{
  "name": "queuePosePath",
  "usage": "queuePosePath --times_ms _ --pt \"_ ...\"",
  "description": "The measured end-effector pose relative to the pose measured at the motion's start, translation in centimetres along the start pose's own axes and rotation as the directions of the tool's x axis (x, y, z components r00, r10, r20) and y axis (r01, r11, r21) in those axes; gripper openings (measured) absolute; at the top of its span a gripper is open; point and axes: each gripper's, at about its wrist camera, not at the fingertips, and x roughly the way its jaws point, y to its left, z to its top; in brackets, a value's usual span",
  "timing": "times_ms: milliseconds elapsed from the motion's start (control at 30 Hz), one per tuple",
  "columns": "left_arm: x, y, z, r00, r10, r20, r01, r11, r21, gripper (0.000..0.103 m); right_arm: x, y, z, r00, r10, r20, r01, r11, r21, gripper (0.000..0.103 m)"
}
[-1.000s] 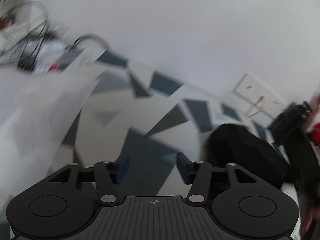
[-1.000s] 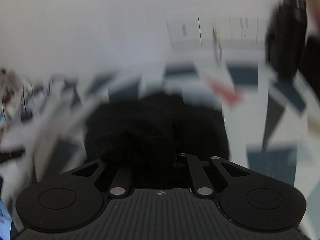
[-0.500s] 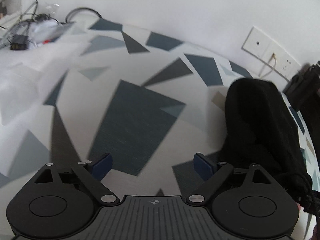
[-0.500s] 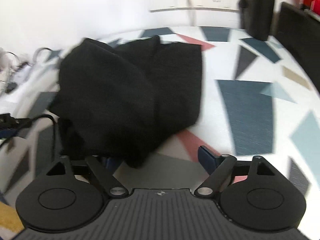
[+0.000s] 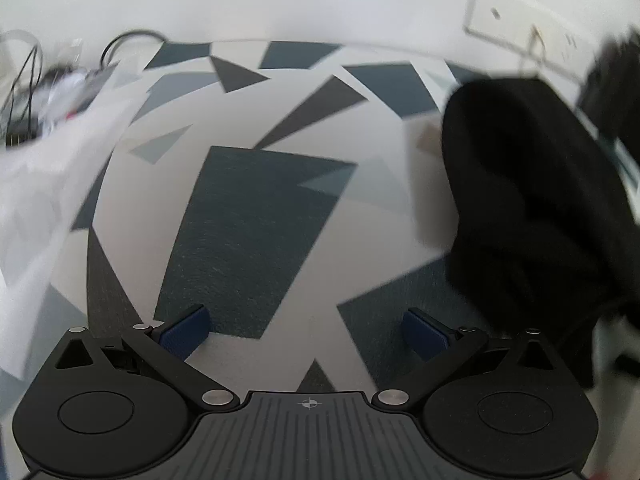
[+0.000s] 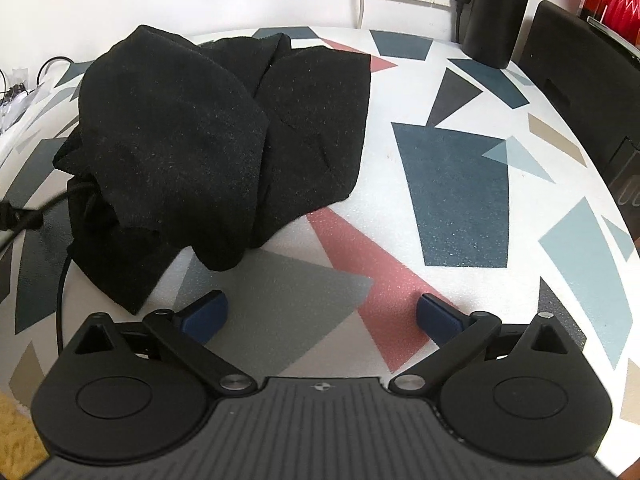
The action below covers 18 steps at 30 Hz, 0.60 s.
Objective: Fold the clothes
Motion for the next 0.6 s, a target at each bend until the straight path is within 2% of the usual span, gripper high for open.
queuePosePath --times_ms 200,600 --pt "-0.4 0.1 -0.9 0.999 -0.007 0.032 0.007 1.0 0.017 0.102 -0.2 -0.1 -0.9 0.999 -0.001 0.055 0.001 1.0 0.0 0.103" --pt "-1.0 0.1 -2.0 0.999 -0.006 0.051 0.005 1.0 0.023 0.102 -0.4 -0.1 -1.6 0.996 -0.013 0.092 0.012 1.0 0.016 0.103"
